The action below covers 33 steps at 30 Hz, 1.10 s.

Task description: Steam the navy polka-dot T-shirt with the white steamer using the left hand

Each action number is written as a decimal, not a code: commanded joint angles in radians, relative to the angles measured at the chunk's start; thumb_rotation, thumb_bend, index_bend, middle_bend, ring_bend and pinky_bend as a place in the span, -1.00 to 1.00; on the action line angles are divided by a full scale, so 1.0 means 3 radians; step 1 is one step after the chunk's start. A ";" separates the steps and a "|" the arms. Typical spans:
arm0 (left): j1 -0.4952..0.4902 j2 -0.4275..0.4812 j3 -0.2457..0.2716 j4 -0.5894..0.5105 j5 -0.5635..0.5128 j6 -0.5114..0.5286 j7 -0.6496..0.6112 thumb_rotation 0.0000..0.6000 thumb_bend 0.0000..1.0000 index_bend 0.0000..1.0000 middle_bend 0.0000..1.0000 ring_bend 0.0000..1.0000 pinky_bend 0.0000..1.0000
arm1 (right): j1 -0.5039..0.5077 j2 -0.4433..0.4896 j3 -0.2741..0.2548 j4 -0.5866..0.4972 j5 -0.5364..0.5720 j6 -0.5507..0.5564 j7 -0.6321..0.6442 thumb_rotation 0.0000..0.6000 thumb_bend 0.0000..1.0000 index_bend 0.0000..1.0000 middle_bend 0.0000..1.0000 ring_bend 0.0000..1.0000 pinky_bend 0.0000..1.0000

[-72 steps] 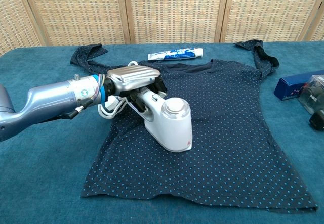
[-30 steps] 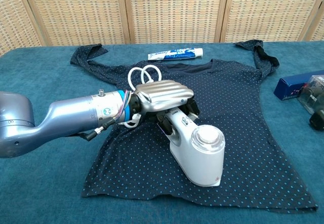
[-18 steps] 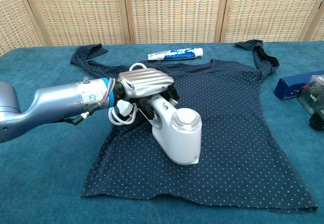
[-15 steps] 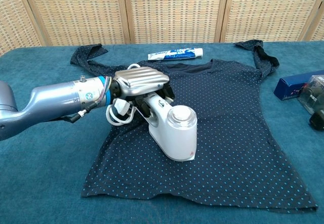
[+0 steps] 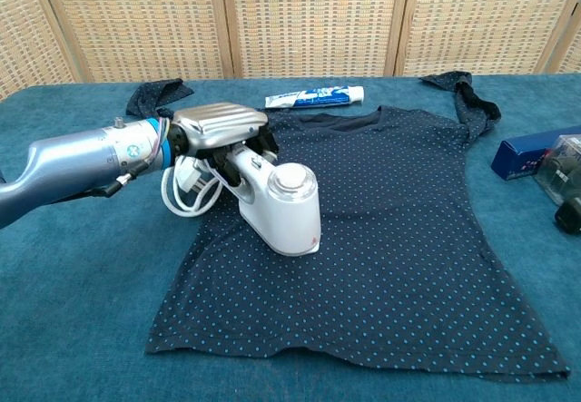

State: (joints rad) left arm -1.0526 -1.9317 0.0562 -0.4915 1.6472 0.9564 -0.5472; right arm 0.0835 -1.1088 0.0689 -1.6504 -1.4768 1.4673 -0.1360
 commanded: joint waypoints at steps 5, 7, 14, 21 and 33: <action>0.0030 0.0207 -0.0220 -0.0032 -0.0191 0.0120 0.0000 1.00 0.03 1.00 0.64 0.48 0.60 | -0.0002 0.0009 -0.0003 -0.0010 -0.0016 0.0009 0.0019 1.00 -1.00 -0.98 -1.00 -1.00 -1.00; 0.0076 0.0331 -0.0282 -0.0055 -0.0264 0.0143 0.0002 1.00 0.03 1.00 0.64 0.48 0.60 | -0.0004 0.0012 -0.0008 -0.0013 -0.0028 0.0013 0.0024 1.00 -1.00 -0.98 -1.00 -1.00 -1.00; 0.0315 0.0686 -0.0429 -0.0043 -0.0528 0.0085 -0.0014 1.00 0.03 1.00 0.64 0.48 0.60 | -0.0003 0.0003 -0.0036 -0.0030 -0.0083 0.0017 -0.0012 1.00 -1.00 -0.98 -1.00 -1.00 -1.00; 0.0558 0.0728 -0.0548 0.0225 -0.0808 -0.0192 -0.0203 1.00 0.03 1.00 0.64 0.48 0.60 | -0.0005 -0.0016 -0.0050 -0.0054 -0.0114 0.0028 -0.0073 1.00 -1.00 -0.98 -1.00 -1.00 -1.00; 0.0617 0.0454 -0.0468 0.0689 -0.0775 -0.0530 -0.0526 1.00 0.04 1.00 0.64 0.48 0.60 | 0.0007 -0.0032 -0.0063 -0.0071 -0.0102 -0.0016 -0.0098 1.00 -1.00 -0.98 -1.00 -1.00 -1.00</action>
State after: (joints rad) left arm -0.8666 -1.7795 -0.0897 -0.2990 1.4090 0.8092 -0.6934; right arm 0.0854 -1.1179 0.0496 -1.6724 -1.5082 1.4631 -0.1654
